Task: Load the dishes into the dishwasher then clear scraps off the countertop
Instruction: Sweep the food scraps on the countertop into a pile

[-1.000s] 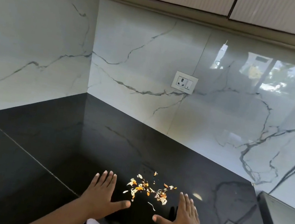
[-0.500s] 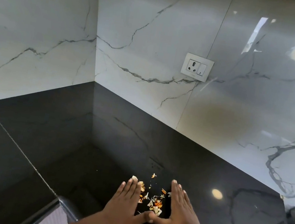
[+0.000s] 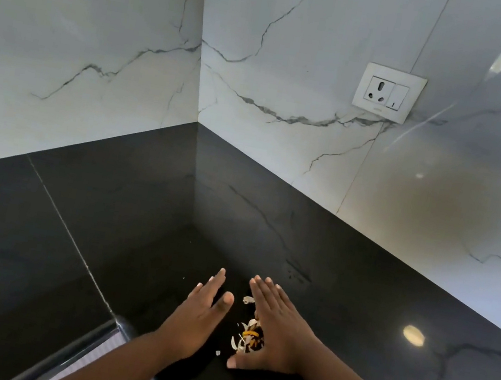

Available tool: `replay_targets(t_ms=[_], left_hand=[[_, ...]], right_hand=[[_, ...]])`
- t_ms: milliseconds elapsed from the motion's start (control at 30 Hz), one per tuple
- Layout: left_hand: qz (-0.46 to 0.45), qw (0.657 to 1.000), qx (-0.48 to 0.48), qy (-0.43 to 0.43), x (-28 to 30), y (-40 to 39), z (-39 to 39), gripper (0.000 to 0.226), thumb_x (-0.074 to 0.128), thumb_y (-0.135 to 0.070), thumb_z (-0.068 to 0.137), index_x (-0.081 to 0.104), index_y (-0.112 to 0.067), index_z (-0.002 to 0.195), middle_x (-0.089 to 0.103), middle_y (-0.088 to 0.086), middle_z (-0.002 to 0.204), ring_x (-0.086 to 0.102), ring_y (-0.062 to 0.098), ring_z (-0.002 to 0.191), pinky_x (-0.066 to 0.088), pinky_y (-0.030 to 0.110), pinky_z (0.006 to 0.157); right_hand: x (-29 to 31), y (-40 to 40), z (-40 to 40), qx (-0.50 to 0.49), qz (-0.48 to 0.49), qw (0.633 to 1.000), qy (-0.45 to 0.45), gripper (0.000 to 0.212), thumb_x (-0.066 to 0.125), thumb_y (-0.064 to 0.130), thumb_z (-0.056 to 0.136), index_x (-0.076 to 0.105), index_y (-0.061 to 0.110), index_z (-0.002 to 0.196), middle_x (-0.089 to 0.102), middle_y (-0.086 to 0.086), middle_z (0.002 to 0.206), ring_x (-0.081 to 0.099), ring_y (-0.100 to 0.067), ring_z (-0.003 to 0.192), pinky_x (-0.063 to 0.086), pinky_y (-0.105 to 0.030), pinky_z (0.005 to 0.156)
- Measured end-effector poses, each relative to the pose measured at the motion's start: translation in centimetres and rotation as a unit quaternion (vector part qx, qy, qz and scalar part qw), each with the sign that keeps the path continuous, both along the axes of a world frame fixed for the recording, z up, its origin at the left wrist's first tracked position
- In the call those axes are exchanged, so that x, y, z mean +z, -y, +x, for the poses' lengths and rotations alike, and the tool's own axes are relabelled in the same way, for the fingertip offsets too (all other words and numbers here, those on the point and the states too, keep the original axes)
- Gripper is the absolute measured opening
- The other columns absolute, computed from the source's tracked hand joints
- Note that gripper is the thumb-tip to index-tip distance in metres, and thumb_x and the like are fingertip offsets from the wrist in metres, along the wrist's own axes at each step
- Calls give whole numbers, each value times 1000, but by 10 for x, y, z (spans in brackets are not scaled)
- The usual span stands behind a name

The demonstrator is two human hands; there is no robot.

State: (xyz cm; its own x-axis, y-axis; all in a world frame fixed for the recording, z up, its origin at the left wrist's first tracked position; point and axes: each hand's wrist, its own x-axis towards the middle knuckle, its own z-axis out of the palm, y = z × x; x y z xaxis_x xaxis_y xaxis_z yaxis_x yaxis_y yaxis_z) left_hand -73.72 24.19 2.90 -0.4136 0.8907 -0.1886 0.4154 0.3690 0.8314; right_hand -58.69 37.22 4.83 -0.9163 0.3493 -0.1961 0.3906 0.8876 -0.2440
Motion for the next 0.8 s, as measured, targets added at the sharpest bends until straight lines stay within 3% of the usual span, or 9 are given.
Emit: replay_targets(t_ms=[67, 200, 300, 433, 500, 567, 667, 733, 800], left_hand=[[32, 998, 6, 51, -2, 8, 1, 119, 14, -103, 53, 10, -36, 152, 24, -18, 155, 15, 6, 146, 13, 38, 121], [96, 976, 39, 191, -3, 29, 4, 115, 31, -100, 56, 33, -29, 146, 42, -31, 137, 35, -18, 126, 24, 13, 110], [113, 948, 103, 279, 3, 47, 3, 88, 38, -89, 68, 53, -27, 129, 59, -14, 129, 46, 3, 128, 33, 16, 106], [154, 834, 227, 478, 11, 84, -2, 58, 35, -54, 87, 64, -7, 106, 72, 15, 103, 63, 27, 106, 44, 36, 93], [103, 789, 267, 544, 12, 109, -3, 45, 42, -37, 97, 64, 2, 95, 72, 21, 86, 64, 34, 89, 47, 43, 78], [17, 754, 295, 587, -5, 130, -9, 41, 45, -25, 99, 61, 10, 84, 66, 25, 79, 59, 37, 80, 48, 44, 67], [-101, 691, 236, 676, -36, 148, -21, 52, 42, -23, 99, 62, 23, 83, 64, 37, 90, 59, 53, 85, 55, 54, 58], [-180, 670, 180, 697, -52, 149, -24, 59, 39, -29, 98, 62, 25, 94, 61, 42, 105, 57, 57, 97, 51, 57, 78], [-233, 650, 125, 712, -59, 143, -21, 61, 37, -32, 97, 61, 23, 107, 58, 39, 118, 54, 54, 110, 45, 55, 91]], right_hand=[[2, 8, -6, 31, -9, 999, -7, 128, 55, 83, 68, -14, 17, 153, -28, 12, 149, -33, -6, 136, -26, -16, 100], [-3, 34, -19, 68, -9, 997, -27, 114, 47, 81, 75, -2, 17, 155, -11, 2, 161, -19, -9, 144, -21, -19, 107], [-14, 59, -24, 55, -6, 997, -51, 91, 42, 69, 88, 9, 16, 155, 2, -1, 162, -8, -11, 148, -21, -15, 106], [-18, 91, -27, 7, -20, 996, -89, 74, 29, 62, 95, 22, 18, 153, 13, 3, 161, 2, -7, 148, -21, -11, 105], [-19, 101, -29, -33, -81, 989, -122, 82, 27, 72, 87, 31, 20, 150, 23, 7, 158, 7, 0, 145, -12, -7, 108], [-17, 106, -30, -174, -168, 939, -244, 83, 29, 78, 82, 50, 22, 139, 46, 6, 146, 27, 3, 138, 12, -16, 117], [-18, 92, -19, -353, -140, 836, -396, 25, 54, 38, 96, 64, 27, 116, 64, 4, 121, 55, -11, 122, 40, -36, 108], [-14, 90, -5, -382, -145, 848, -337, 26, 49, 30, 99, 59, 29, 122, 61, 4, 127, 50, -14, 128, 36, -39, 111], [-15, 98, 5, -342, -142, 899, -235, 40, 43, 40, 99, 49, 28, 137, 48, 7, 143, 31, -9, 141, 24, -34, 118]])
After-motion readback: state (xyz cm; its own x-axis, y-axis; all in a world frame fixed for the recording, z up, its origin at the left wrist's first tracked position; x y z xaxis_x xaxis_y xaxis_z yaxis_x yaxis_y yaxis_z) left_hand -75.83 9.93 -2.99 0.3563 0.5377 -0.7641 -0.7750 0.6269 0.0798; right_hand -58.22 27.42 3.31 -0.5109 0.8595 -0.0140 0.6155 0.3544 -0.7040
